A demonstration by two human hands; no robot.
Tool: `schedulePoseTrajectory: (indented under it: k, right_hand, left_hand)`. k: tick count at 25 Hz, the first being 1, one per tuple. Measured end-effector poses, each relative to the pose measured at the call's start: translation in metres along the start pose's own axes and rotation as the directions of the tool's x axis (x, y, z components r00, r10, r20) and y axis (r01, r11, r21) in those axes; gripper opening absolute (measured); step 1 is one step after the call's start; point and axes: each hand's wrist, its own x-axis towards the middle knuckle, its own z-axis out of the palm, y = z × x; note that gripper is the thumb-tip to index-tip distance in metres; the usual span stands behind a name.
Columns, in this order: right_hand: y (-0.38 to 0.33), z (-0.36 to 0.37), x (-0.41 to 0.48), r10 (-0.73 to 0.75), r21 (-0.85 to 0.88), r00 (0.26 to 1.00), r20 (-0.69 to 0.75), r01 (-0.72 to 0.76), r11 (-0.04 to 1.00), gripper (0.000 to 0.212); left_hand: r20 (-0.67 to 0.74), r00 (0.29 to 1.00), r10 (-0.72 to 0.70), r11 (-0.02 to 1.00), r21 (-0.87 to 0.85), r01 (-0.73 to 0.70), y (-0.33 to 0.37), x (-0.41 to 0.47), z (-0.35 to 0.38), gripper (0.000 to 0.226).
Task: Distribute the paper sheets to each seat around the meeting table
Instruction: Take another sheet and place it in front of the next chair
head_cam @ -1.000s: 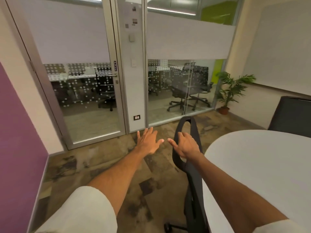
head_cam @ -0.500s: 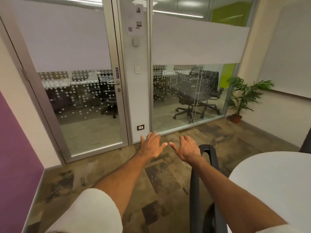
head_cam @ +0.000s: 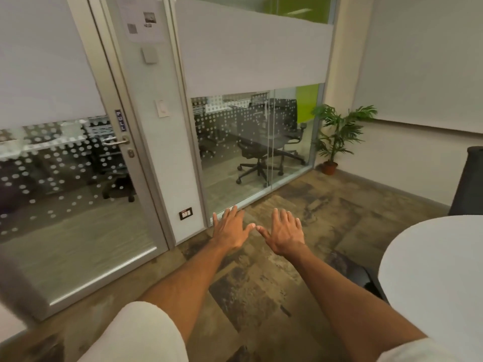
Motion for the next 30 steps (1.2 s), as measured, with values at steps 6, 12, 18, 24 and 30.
schedulePoseTrajectory:
  k: [6,12,18,24,30]
  right_hand:
    - [-0.007,0.026,0.08,0.153,0.0,0.987,0.053,-0.153,0.988,0.083]
    - [0.024,0.046,0.155,0.269,-0.01,0.962,0.041,-0.268,0.963,0.083]
    - [0.101,0.054,0.241,0.401,0.013,0.916,0.001,-0.401,0.916,0.083]
    - [0.195,0.05,0.301,0.543,0.028,0.84,0.003,-0.543,0.839,0.085]
    - [0.289,0.039,0.317,0.704,0.005,0.71,-0.005,-0.704,0.71,0.082]
  left_hand:
    - [0.039,0.994,0.102,0.995,0.002,-0.102,-0.031,0.096,0.006,0.066]
    - [0.088,0.976,0.199,0.98,0.001,-0.2,-0.018,0.196,0.024,0.067]
    - [0.107,0.936,0.334,0.941,0.018,-0.338,0.046,0.311,0.047,0.066]
    - [0.163,0.868,0.468,0.879,0.009,-0.476,0.138,0.409,0.076,0.068]
    - [0.209,0.746,0.632,0.769,-0.053,-0.637,0.24,0.474,0.116,0.071]
